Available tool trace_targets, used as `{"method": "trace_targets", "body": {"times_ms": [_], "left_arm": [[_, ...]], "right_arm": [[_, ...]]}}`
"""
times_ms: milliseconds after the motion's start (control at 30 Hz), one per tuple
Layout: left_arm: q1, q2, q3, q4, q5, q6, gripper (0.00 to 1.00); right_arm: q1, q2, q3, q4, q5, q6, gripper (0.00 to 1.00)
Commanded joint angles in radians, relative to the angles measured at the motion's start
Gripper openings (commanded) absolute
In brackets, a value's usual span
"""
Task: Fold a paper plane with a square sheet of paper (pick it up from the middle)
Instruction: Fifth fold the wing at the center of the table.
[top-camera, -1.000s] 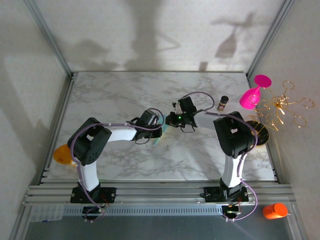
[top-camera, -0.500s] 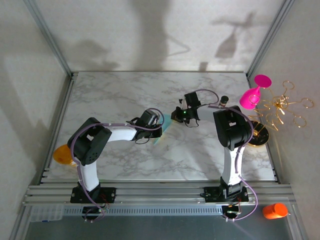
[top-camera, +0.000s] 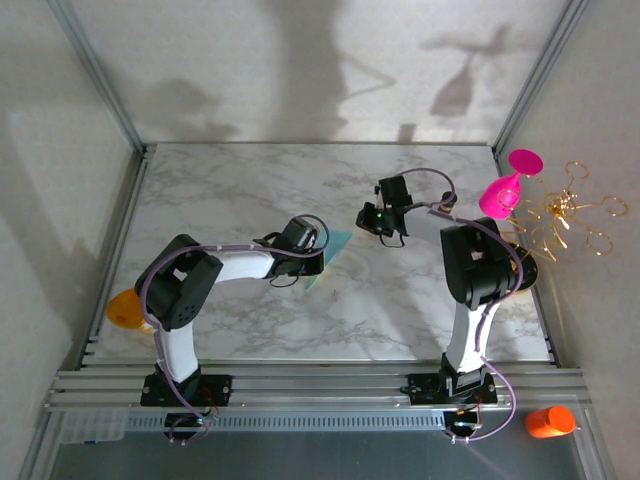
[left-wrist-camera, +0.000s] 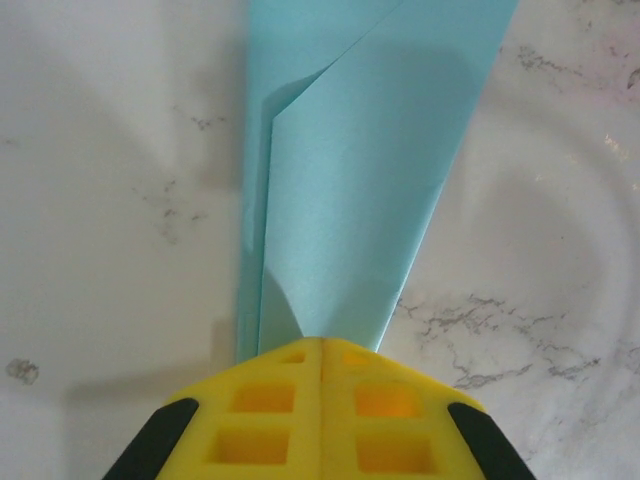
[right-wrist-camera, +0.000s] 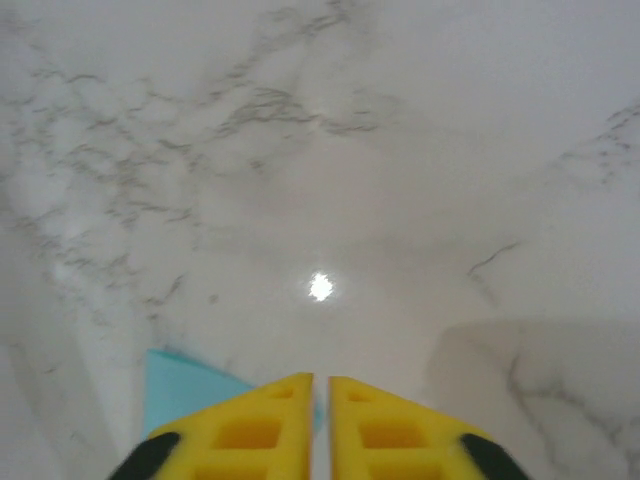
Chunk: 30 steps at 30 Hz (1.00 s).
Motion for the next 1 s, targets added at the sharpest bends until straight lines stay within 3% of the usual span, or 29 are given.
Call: {"method": "trace_targets", "body": {"times_ms": [0,200,300,467,667,800,967], "left_arm": [[0.011,-0.069,0.026,-0.055,0.025,-0.024,0.02],[0.065,-0.234,-0.035,0.004,-0.002,-0.089,0.25],[0.116,-0.320,-0.086,0.004,-0.062,-0.098,0.42],[0.202,-0.455,-0.198,0.019,-0.198,-0.103,0.74],[0.307,-0.564,-0.308,0.034,-0.267,-0.104,0.96],[0.369,-0.607,-0.366,0.052,-0.245,-0.116,0.99],[0.415,-0.612,-0.384,0.031,-0.211,-0.120,0.99]], "right_arm": [[0.034,-0.085,-0.048,-0.027,0.077,0.041,0.21],[0.083,-0.167,-0.100,-0.080,0.166,0.140,0.35],[0.122,-0.174,-0.083,-0.126,0.195,0.159,0.39],[0.218,-0.126,-0.017,-0.207,0.271,0.191,0.46],[0.327,-0.019,0.112,-0.349,0.424,0.282,0.60],[0.397,0.051,0.221,-0.460,0.535,0.359,0.67],[0.446,0.151,0.351,-0.579,0.601,0.423,0.68]]}}
